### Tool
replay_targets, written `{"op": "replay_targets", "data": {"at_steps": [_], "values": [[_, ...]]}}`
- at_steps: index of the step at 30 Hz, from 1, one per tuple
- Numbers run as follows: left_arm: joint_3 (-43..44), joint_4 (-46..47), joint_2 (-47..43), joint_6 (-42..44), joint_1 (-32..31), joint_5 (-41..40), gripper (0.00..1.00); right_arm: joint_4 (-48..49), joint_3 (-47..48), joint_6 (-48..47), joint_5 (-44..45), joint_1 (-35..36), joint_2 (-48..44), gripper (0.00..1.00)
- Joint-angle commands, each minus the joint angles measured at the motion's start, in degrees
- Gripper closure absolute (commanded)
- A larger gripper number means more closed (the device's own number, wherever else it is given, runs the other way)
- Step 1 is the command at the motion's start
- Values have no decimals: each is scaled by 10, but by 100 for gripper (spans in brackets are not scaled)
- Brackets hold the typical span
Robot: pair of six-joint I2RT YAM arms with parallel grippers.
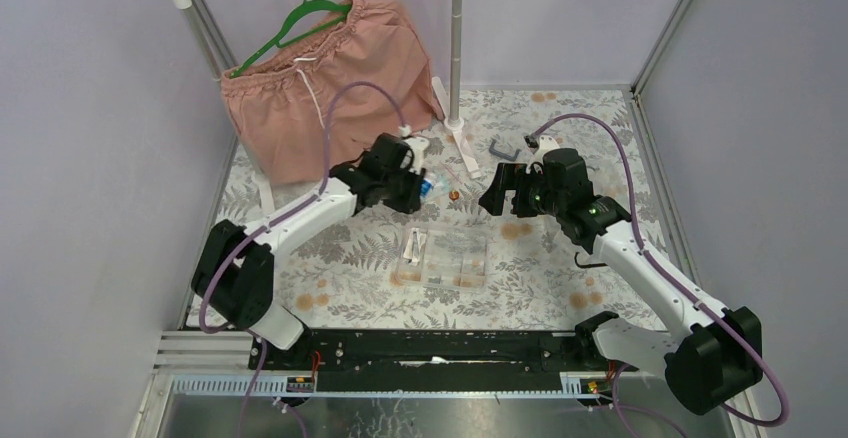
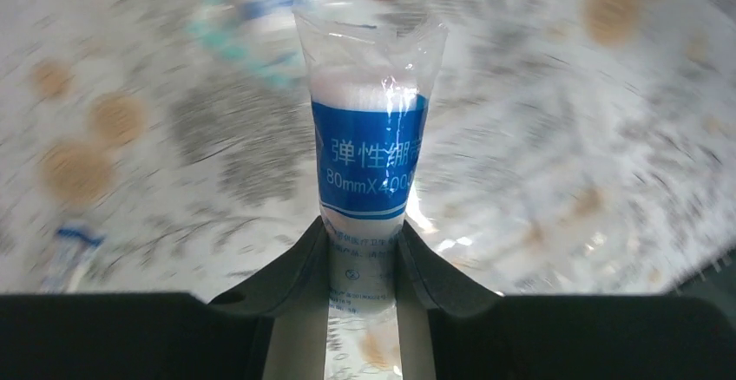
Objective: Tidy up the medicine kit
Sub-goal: Pick up the medical item at the center of the board, then place the medical item at the medicine box compartment.
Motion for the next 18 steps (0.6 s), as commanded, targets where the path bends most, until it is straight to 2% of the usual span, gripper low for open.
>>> {"op": "replay_targets", "data": {"at_steps": [1, 6, 10, 12, 18], "values": [[14, -23, -1, 105, -67, 92, 74, 6, 11, 0, -1, 3, -12, 0], [-18, 0, -7, 108, -91, 122, 73, -1, 5, -1, 24, 3, -32, 0], [-95, 86, -63, 183, -139, 96, 72, -5, -1, -2, 58, 3, -55, 0], [-135, 129, -98, 225, -155, 108, 73, -6, -3, 0, 80, 3, -66, 0], [-164, 142, -124, 337, -168, 168, 73, 1, -14, 15, 125, 3, -100, 0]]}}
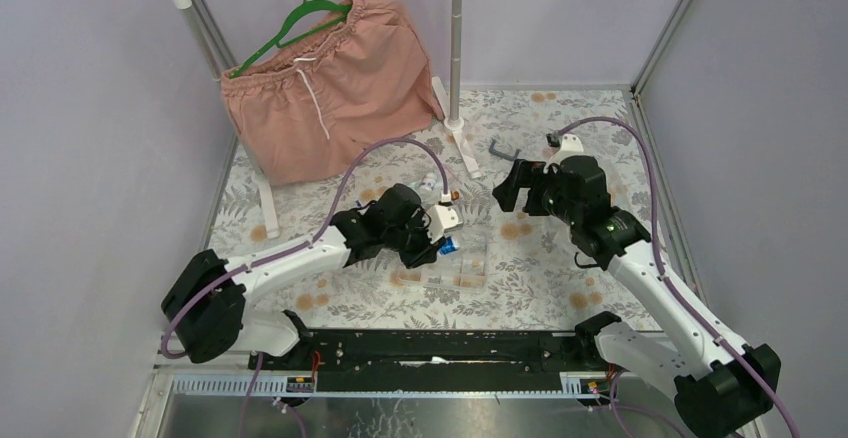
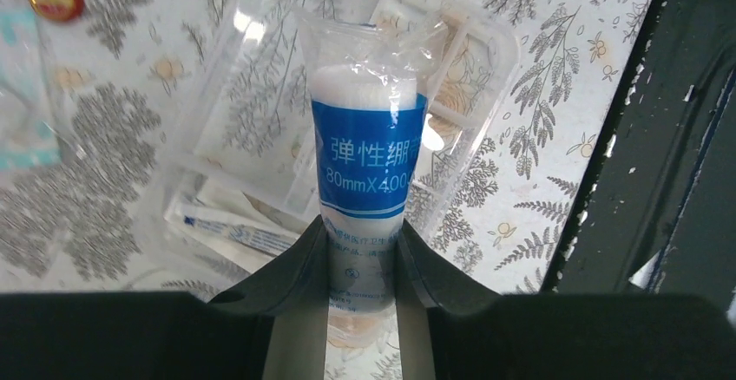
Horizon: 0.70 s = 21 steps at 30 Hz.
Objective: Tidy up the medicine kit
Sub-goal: Place the medical item at the medicine box compartment.
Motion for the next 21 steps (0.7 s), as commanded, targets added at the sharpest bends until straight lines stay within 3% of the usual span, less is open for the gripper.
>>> {"op": "replay_targets", "data": {"at_steps": [1, 11, 21], "values": [[-6, 63, -12, 119, -4, 48, 73, 6, -8, 11, 60, 3, -29, 0], [63, -39, 63, 257, -8, 88, 73, -1, -19, 22, 117, 3, -70, 0], [66, -57, 102, 287, -14, 58, 72, -11, -19, 19, 118, 3, -70, 0]]}}
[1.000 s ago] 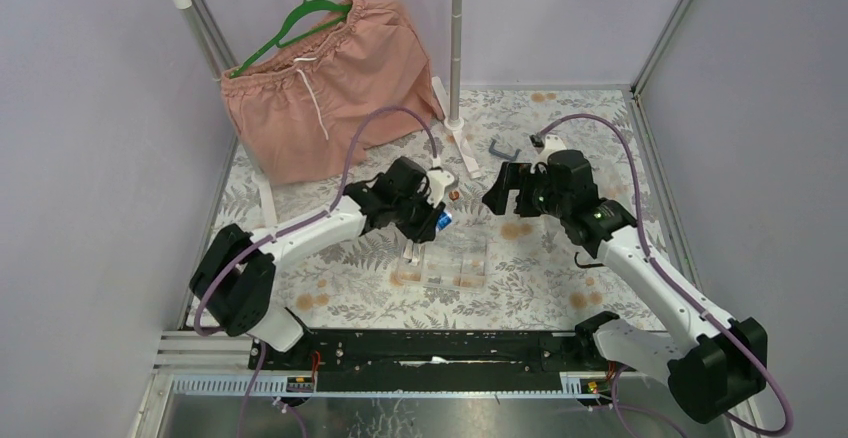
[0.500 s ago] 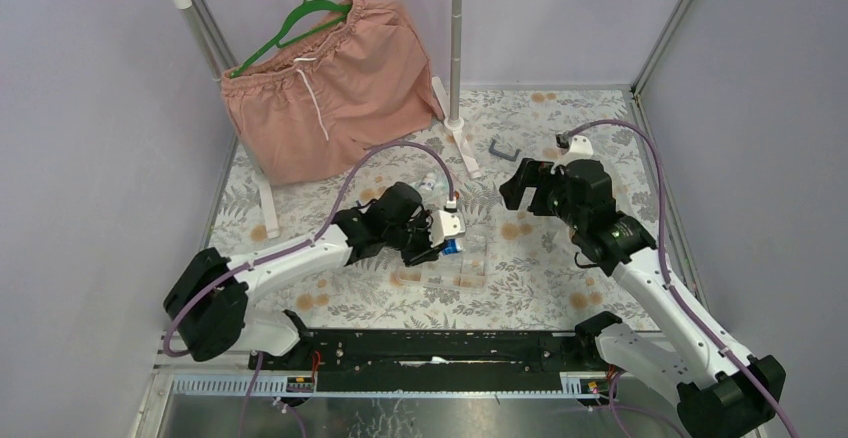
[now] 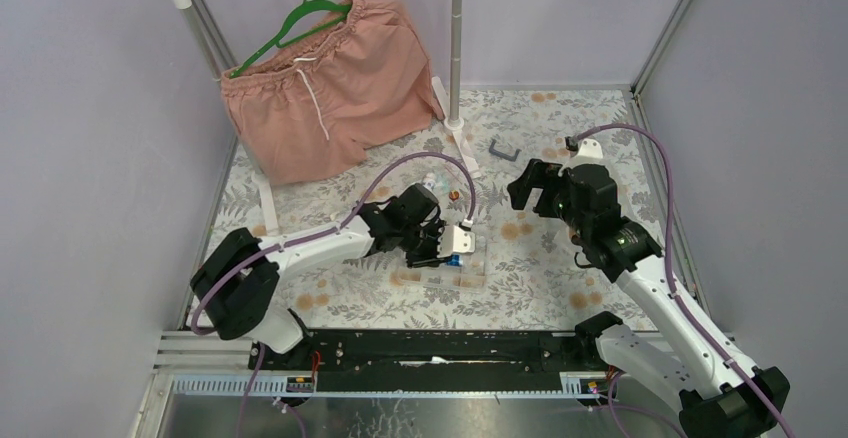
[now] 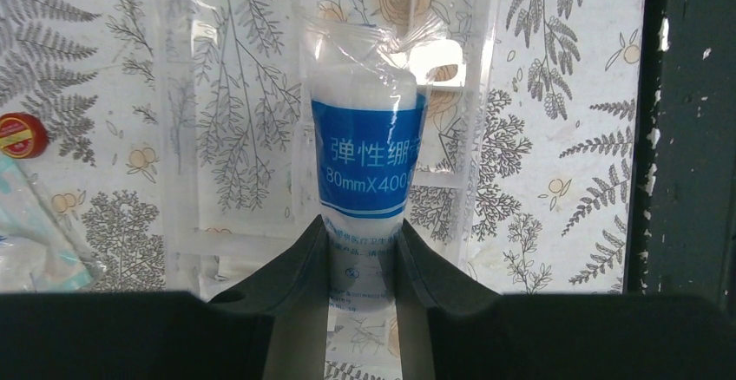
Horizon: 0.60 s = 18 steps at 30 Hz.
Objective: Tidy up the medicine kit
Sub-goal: Place the medical item at the medicine box compartment.
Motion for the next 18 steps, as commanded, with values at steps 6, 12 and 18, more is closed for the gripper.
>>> {"op": "replay_targets", "data": {"at_steps": [6, 12, 18], "values": [[25, -16, 40, 24, -3, -13, 63, -1, 5, 1, 7, 3, 4, 0], [29, -16, 35, 15, -4, -20, 44, -6, 10, -2, 1, 3, 12, 0], [28, -11, -7, -2, -3, -18, 42, -8, 9, -2, 3, 3, 12, 0]]}}
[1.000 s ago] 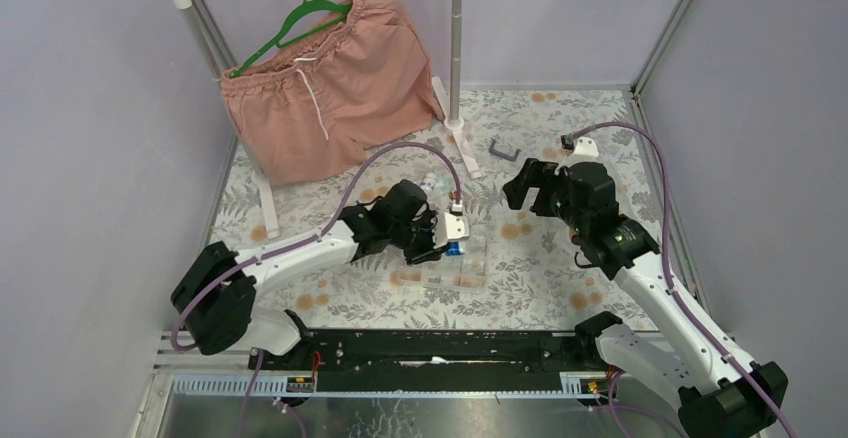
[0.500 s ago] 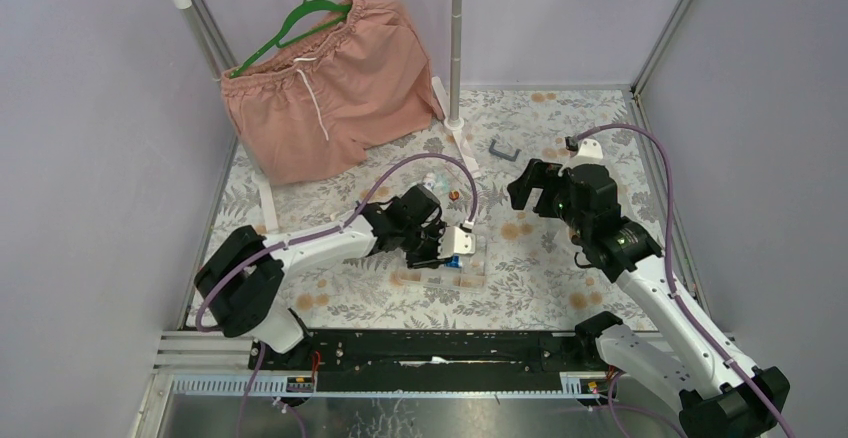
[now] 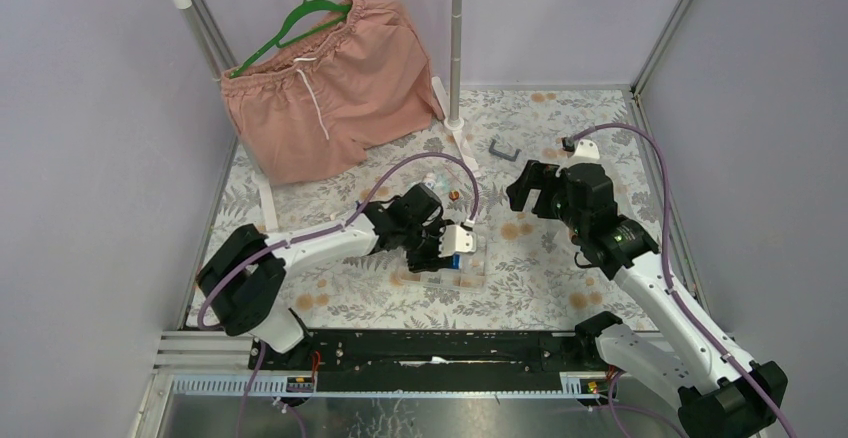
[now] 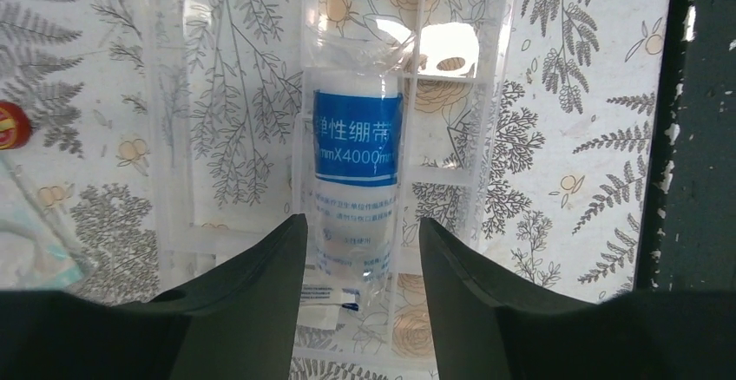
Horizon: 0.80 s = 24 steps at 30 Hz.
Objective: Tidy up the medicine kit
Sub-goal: Place the medical item at the medicine box compartment.
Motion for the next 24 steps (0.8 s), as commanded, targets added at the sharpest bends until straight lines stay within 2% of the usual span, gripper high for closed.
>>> {"op": "replay_targets", "data": {"at_steps": [1, 4, 6, 8, 10, 13, 15, 18, 24], "values": [[15, 7, -50, -16, -2, -3, 42, -2, 9, -2, 4, 3, -1, 0], [4, 31, -94, -44, 2, -7, 42, -4, 8, -4, -2, 3, 1, 0], [-20, 87, -134, -93, 12, -28, 42, -3, 7, -14, -21, 3, 5, 0], [-57, 165, -174, -148, 31, -74, 40, -2, 6, -26, -48, 3, 8, 0], [-93, 239, -206, -212, 52, -121, 35, 9, 3, -34, -74, 3, 11, 0], [-109, 290, -227, -314, 85, -192, 31, 3, 20, -50, -106, 3, 34, 0], [-100, 287, -225, -376, 110, -241, 30, 2, 33, -59, -137, 3, 55, 0], [-63, 235, -210, -472, 161, -285, 29, -2, 56, -80, -186, 8, 91, 0], [-19, 133, -188, -575, 262, -297, 26, -62, 130, -163, -214, 81, 194, 0]]}}
